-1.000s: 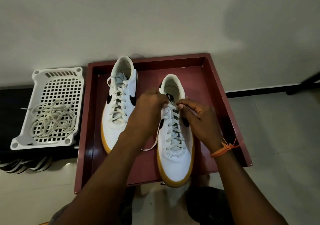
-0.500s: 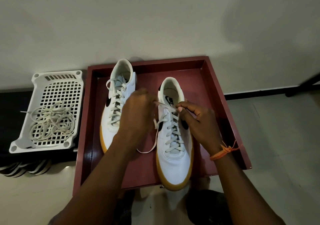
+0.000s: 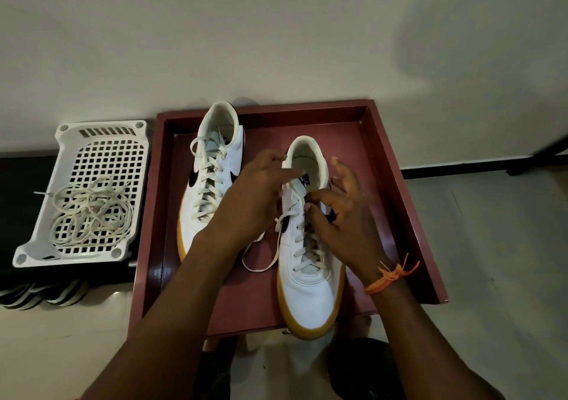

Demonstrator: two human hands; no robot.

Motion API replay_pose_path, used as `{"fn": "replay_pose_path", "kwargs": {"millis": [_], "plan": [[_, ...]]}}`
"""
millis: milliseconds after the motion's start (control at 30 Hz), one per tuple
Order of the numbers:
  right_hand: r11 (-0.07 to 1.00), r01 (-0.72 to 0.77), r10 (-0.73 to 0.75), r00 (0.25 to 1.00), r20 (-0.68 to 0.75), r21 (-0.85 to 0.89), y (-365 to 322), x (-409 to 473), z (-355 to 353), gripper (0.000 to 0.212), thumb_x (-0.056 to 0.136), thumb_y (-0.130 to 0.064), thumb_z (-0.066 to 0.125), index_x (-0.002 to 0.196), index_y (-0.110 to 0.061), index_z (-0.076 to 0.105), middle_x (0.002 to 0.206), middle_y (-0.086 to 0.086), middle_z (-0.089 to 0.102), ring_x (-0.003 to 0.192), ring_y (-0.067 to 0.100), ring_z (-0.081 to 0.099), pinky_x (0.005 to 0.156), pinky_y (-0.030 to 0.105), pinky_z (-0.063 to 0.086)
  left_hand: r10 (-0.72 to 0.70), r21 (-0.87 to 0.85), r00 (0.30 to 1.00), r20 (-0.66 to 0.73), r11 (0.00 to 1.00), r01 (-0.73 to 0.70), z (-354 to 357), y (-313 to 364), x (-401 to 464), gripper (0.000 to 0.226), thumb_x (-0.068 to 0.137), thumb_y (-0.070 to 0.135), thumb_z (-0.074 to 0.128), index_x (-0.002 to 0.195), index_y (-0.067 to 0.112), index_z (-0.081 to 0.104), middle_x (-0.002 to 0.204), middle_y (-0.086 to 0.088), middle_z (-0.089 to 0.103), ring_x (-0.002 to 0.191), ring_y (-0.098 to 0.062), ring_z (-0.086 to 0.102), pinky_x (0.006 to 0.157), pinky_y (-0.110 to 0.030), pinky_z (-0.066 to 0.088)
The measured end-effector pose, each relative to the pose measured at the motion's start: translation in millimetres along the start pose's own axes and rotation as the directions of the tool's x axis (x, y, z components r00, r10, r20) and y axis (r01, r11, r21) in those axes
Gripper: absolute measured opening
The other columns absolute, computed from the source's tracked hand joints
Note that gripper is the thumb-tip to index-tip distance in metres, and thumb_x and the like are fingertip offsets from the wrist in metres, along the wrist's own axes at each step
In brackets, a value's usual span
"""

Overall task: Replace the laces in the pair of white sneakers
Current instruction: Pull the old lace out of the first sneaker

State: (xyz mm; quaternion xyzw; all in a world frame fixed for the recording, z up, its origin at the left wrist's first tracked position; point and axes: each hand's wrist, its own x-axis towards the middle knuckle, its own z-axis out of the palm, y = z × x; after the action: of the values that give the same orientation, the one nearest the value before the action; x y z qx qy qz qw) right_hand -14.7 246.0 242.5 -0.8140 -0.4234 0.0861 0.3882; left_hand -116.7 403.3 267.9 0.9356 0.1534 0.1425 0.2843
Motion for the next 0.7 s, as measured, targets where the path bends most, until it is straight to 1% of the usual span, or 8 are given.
{"fn": "replay_pose_path", "kwargs": {"millis": [67,200,300,400,467,567,633,700], "plan": [[1.0,0.017,-0.017,0.999,0.051,0.001,-1.4,1.5,-0.9,0.01,0.092,-0.022,0.061,0.099,-0.018,0.068,0.153,0.007,0.029,0.134,0.024,0.044,0.099,0.036,0.05,0.073,-0.013,0.996,0.056,0.997,-0.073,5.3,-4.5,-1.3,0.047,0.079,-0.012,0.066,0.115,0.018,0.073,0.133,-0.013,0.055,0.092,-0.014,0.061,0.078,-0.027,0.053],[1.0,0.011,-0.012,0.995,0.095,0.016,-2.2,0.1,-11.4,0.005,0.096,-0.011,0.058,0.092,-0.01,0.061,0.139,0.005,0.023,0.118,0.0,0.046,0.088,-0.002,0.033,0.039,-0.028,0.999,0.036,0.999,-0.038,6.6,-1.6,-1.9,0.041,0.081,-0.01,0.065,0.108,0.019,0.076,0.129,-0.005,0.061,0.099,-0.009,0.063,0.077,0.001,0.04],[0.903,-0.235,0.147,0.956,0.255,0.361,9.0,-1.1,-30.8,0.003,0.09,-0.013,0.067,0.087,-0.015,0.067,0.132,0.0,0.03,0.12,-0.007,0.04,0.09,0.003,0.038,-0.01,-0.13,1.0,-0.001,0.991,0.009,5.9,-1.2,-1.5,0.037,0.081,-0.011,0.066,0.102,0.016,0.078,0.126,-0.006,0.063,0.096,-0.006,0.063,0.079,0.0,0.043],[0.683,-0.445,0.252,0.888,0.385,0.579,18.0,-1.1,-42.7,0.006,0.071,-0.017,0.075,0.075,-0.022,0.073,0.129,0.0,0.044,0.125,0.011,0.049,0.095,0.025,0.045,-0.003,-0.138,1.0,0.001,0.99,0.003,9.9,-2.2,-1.7,0.037,0.08,-0.014,0.066,0.103,0.013,0.078,0.126,-0.01,0.065,0.104,-0.016,0.066,0.083,-0.001,0.043],[0.775,-0.373,0.298,0.928,0.226,0.51,9.5,1.6,-38.2,0.009,0.075,-0.02,0.077,0.074,-0.028,0.073,0.126,-0.003,0.046,0.123,0.013,0.051,0.098,0.029,0.047,0.006,-0.128,1.0,0.015,0.992,-0.004,10.8,-2.2,-1.3,0.039,0.079,-0.014,0.066,0.104,0.013,0.078,0.127,-0.01,0.066,0.111,-0.021,0.066,0.086,-0.006,0.045],[0.971,-0.131,0.135,0.991,-0.006,0.199,-11.2,2.8,-18.9,0.013,0.083,-0.028,0.076,0.095,-0.028,0.072,0.135,-0.007,0.036,0.126,0.001,0.039,0.098,0.017,0.04,0.022,-0.139,1.0,0.012,0.99,-0.02,8.6,-4.3,-0.4,0.04,0.078,-0.01,0.065,0.106,0.016,0.077,0.128,-0.009,0.066,0.108,-0.023,0.069,0.087,-0.027,0.055],[1.0,-0.006,0.006,1.0,0.005,-0.005,-13.0,0.5,-6.8,0.02,0.087,-0.036,0.069,0.103,-0.024,0.073,0.143,-0.001,0.034,0.131,0.015,0.041,0.098,0.034,0.048,0.026,-0.129,0.999,0.021,0.991,-0.023,7.4,-6.4,0.1,0.04,0.078,-0.008,0.065,0.107,0.018,0.077,0.129,-0.007,0.065,0.105,-0.022,0.07,0.086,-0.032,0.056],[0.993,0.051,-0.051,0.999,-0.001,-0.108,-10.5,-1.5,0.0,0.017,0.087,-0.032,0.069,0.095,-0.017,0.074,0.141,0.008,0.04,0.124,0.029,0.049,0.089,0.047,0.053,0.013,-0.131,0.999,0.032,0.991,-0.008,7.9,-7.2,-0.3,0.039,0.079,-0.008,0.065,0.107,0.016,0.077,0.131,-0.006,0.064,0.103,-0.022,0.071,0.086,-0.035,0.057]]}}
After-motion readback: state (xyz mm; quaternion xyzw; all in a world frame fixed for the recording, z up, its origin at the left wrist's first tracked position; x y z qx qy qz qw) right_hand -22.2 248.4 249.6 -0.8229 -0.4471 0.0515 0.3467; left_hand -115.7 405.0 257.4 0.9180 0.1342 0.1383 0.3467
